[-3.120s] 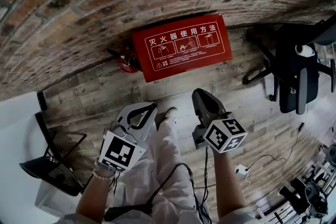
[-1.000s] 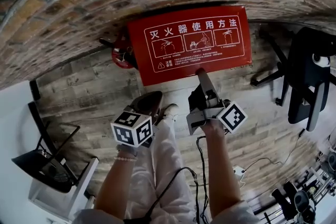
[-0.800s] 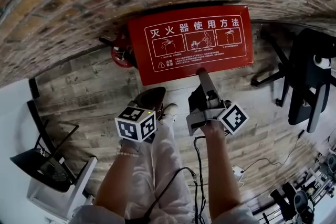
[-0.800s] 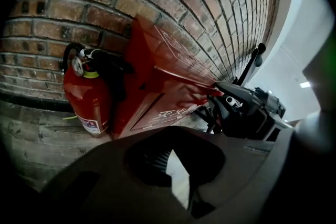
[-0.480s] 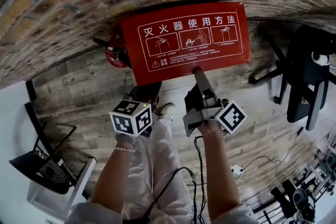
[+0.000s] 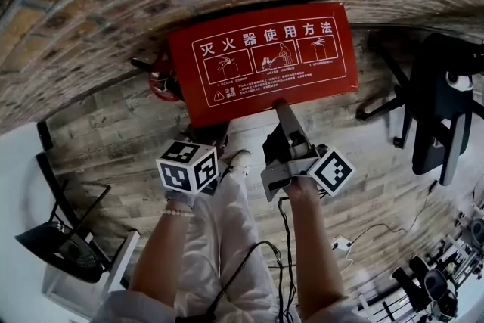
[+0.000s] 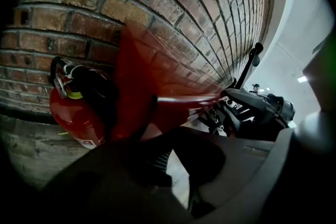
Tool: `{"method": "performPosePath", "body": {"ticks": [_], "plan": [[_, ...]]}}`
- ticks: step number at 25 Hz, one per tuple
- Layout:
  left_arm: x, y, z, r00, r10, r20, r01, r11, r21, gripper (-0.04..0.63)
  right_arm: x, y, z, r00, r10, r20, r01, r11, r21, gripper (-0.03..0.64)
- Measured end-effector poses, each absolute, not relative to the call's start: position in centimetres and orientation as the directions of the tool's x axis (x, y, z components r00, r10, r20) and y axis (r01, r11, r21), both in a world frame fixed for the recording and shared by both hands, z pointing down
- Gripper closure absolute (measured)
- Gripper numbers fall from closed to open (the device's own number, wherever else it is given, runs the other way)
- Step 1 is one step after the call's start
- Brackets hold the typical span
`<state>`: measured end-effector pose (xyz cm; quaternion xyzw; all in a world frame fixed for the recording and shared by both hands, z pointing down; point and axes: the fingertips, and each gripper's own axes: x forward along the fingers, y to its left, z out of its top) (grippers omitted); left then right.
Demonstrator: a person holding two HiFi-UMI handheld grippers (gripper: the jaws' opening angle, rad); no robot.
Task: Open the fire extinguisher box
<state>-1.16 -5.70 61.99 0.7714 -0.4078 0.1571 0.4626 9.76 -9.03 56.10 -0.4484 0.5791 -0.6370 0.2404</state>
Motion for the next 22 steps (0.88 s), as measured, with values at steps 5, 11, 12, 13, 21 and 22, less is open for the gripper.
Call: {"method": "performPosePath", "body": {"ticks": [5, 11, 12, 13, 21, 22], "plan": [[-1.0, -5.6, 61.9, 0.621, -0.482, 0.618, -0.773, -0.246, 0.585, 0.596, 9.9, -9.0, 55.4, -0.488, -0.827, 0.279, -0.208, -0.200, -0.957, 0.499], [-1.0, -5.5, 62.0, 0.622, -0.479, 0.619, -0.774, -0.252, 0.581, 0.596, 9.9, -8.9, 54.8, -0.495, -0.821, 0.283, -0.212, -0.202, -0.956, 0.499], [-0.9, -5.5, 61.9, 0.623, -0.476, 0.620, -0.773, -0.257, 0.580, 0.596, 9.9, -8.9, 54.7, -0.496, -0.821, 0.281, -0.209, -0.201, -0.957, 0.499], [-0.8, -5.3, 61.9, 0.626, -0.470, 0.622, -0.772, -0.264, 0.578, 0.597, 9.9, -8.9, 54.5, -0.497, -0.823, 0.276, -0.205, -0.197, -0.959, 0.500], [-0.1, -3.6, 62.5, 0.637, -0.438, 0.634, -0.768, -0.289, 0.572, 0.595, 9.9, -8.9, 53.2, -0.507, -0.821, 0.264, -0.213, -0.178, -0.961, 0.500], [0.0, -3.6, 62.5, 0.638, -0.439, 0.633, -0.767, -0.287, 0.574, 0.596, 9.9, -8.9, 53.1, -0.507, -0.821, 0.263, -0.213, -0.177, -0.961, 0.502]]}}
